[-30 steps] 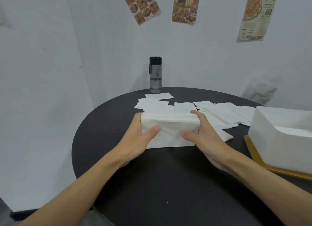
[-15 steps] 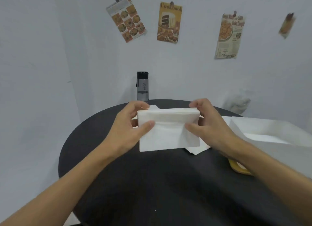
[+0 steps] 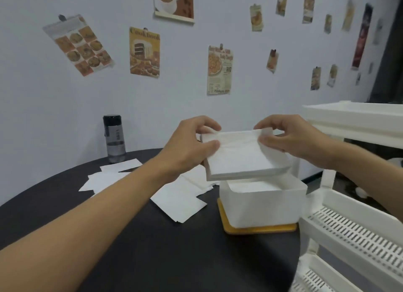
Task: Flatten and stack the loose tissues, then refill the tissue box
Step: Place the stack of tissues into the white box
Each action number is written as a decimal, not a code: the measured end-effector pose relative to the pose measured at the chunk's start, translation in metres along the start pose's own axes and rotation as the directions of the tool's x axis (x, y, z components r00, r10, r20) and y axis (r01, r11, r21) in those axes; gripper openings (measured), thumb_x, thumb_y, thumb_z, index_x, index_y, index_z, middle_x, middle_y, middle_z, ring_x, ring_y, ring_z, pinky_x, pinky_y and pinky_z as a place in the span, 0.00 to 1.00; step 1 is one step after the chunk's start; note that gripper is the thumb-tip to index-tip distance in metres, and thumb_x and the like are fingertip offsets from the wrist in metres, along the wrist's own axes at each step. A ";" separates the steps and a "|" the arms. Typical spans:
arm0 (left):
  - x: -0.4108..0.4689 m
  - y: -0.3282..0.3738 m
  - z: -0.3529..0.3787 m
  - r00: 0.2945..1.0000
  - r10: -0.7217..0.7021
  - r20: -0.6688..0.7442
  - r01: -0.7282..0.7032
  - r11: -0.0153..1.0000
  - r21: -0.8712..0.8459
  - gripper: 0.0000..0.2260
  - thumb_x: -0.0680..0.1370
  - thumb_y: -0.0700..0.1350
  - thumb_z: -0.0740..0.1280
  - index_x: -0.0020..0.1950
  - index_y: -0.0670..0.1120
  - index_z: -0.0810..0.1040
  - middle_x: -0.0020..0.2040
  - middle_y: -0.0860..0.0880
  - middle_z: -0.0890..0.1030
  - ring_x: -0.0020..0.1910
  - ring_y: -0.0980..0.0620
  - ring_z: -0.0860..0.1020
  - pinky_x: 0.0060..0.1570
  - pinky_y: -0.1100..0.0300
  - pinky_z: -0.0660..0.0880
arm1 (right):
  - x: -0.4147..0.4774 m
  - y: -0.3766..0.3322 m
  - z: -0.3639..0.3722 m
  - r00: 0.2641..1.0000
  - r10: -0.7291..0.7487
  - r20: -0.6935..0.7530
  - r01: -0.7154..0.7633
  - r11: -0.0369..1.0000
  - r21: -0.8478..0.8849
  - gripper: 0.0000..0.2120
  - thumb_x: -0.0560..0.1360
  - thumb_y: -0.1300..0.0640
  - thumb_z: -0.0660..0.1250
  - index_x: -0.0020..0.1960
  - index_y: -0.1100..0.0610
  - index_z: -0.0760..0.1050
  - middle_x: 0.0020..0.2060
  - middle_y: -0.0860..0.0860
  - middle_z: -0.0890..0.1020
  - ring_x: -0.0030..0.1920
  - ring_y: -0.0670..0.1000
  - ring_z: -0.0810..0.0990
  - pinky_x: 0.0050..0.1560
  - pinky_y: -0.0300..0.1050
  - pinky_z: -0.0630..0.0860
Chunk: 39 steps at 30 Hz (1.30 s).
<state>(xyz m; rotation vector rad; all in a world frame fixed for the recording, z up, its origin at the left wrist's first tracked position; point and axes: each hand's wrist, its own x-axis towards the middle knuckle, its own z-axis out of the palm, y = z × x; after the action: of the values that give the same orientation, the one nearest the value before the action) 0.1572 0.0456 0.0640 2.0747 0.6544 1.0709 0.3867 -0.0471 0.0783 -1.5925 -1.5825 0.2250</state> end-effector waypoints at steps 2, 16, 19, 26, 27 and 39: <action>0.014 -0.005 0.020 0.998 -0.011 0.055 0.009 0.999 0.037 0.10 0.77 0.37 0.69 0.55 0.48 0.81 0.55 0.49 0.78 0.44 0.45 0.84 0.37 0.57 0.83 | 0.003 0.023 -0.010 0.998 0.069 0.012 -0.068 0.996 -0.049 0.06 0.77 0.56 0.71 0.52 0.47 0.82 0.54 0.51 0.81 0.49 0.50 0.83 0.48 0.40 0.76; 0.046 -0.050 0.070 0.967 -0.093 0.236 -0.011 0.915 0.404 0.06 0.76 0.41 0.71 0.44 0.53 0.82 0.51 0.53 0.82 0.33 0.64 0.75 0.34 0.71 0.69 | 0.016 0.093 0.005 0.988 0.113 0.110 -0.080 0.961 -0.264 0.08 0.77 0.59 0.70 0.55 0.50 0.83 0.50 0.43 0.81 0.38 0.42 0.78 0.40 0.27 0.72; 0.050 -0.053 0.067 0.970 -0.081 0.230 -0.016 0.920 0.392 0.04 0.75 0.43 0.72 0.44 0.52 0.84 0.48 0.55 0.83 0.33 0.67 0.74 0.35 0.72 0.66 | 0.017 0.096 0.004 0.989 0.089 0.117 -0.065 0.980 -0.190 0.09 0.77 0.60 0.69 0.53 0.47 0.83 0.52 0.44 0.83 0.36 0.36 0.79 0.40 0.26 0.73; 0.049 -0.063 0.068 0.931 -0.146 0.335 -0.038 0.873 0.486 0.10 0.71 0.59 0.70 0.47 0.57 0.84 0.57 0.62 0.79 0.60 0.60 0.75 0.64 0.57 0.66 | 0.017 0.103 0.017 0.974 0.150 0.167 -0.058 0.888 -0.457 0.13 0.73 0.48 0.73 0.58 0.41 0.78 0.55 0.39 0.80 0.54 0.42 0.75 0.64 0.48 0.65; 0.047 -0.064 0.069 0.932 -0.131 0.337 -0.064 0.857 0.511 0.13 0.71 0.64 0.66 0.47 0.59 0.84 0.60 0.63 0.77 0.64 0.58 0.73 0.67 0.54 0.61 | 0.015 0.102 0.019 0.976 0.145 0.163 -0.050 0.877 -0.478 0.16 0.72 0.46 0.74 0.59 0.41 0.77 0.55 0.38 0.79 0.58 0.42 0.72 0.65 0.49 0.62; 0.037 -0.077 0.066 0.839 -0.147 0.524 -0.167 0.847 0.505 0.26 0.68 0.79 0.53 0.52 0.65 0.79 0.57 0.67 0.79 0.62 0.59 0.74 0.66 0.49 0.69 | 0.012 0.106 0.022 0.954 0.140 0.266 -0.007 0.895 -0.446 0.10 0.69 0.38 0.72 0.47 0.40 0.82 0.50 0.34 0.79 0.56 0.40 0.72 0.67 0.50 0.67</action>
<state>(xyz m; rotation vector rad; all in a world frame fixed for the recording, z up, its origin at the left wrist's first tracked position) 0.2237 0.0962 -0.0049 2.7032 0.6892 0.2402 0.4524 -0.0094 -0.0003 -2.0480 -1.8991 0.1525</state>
